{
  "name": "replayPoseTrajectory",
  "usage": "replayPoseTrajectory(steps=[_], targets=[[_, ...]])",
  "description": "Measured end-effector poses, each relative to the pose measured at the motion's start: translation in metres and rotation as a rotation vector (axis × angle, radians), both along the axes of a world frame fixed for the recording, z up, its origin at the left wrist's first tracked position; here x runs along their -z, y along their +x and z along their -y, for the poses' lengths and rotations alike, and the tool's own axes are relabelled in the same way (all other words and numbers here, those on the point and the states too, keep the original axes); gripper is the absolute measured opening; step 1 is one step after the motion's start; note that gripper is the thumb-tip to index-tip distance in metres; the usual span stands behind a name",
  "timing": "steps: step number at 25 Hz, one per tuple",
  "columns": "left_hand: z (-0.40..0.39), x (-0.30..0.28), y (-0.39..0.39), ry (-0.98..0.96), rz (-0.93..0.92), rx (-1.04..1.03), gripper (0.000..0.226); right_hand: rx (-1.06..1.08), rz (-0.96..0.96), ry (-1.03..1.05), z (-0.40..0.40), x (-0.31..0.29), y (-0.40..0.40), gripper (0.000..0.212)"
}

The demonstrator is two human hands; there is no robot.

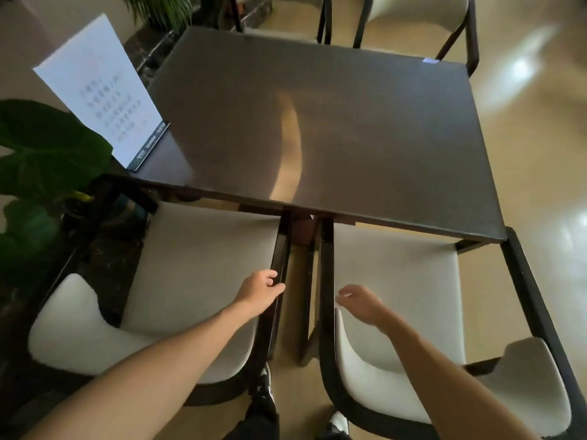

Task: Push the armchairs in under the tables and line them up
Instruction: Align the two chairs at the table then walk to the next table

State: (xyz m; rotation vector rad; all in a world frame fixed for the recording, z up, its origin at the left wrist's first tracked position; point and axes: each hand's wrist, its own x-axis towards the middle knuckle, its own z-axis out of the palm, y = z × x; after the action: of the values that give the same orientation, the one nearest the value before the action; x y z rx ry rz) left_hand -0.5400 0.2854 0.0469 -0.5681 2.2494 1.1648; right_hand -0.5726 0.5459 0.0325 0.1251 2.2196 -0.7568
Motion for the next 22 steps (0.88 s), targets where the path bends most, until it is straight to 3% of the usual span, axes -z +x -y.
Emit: replayPoseTrajectory(steps=[6,13,22], targets=[[0.028,0.026,-0.039,0.055,0.041,-0.158,0.056,0.264,0.001,-0.066,0.039,0.013,-0.026,0.051],[0.025,0.06,-0.063,0.109,0.127,-0.214,0.064,0.353,0.023,0.013,0.046,0.052,-0.052,0.069],[0.018,0.087,-0.089,0.175,0.152,-0.213,0.063,0.442,0.06,-0.018,0.055,0.09,-0.067,0.058]])
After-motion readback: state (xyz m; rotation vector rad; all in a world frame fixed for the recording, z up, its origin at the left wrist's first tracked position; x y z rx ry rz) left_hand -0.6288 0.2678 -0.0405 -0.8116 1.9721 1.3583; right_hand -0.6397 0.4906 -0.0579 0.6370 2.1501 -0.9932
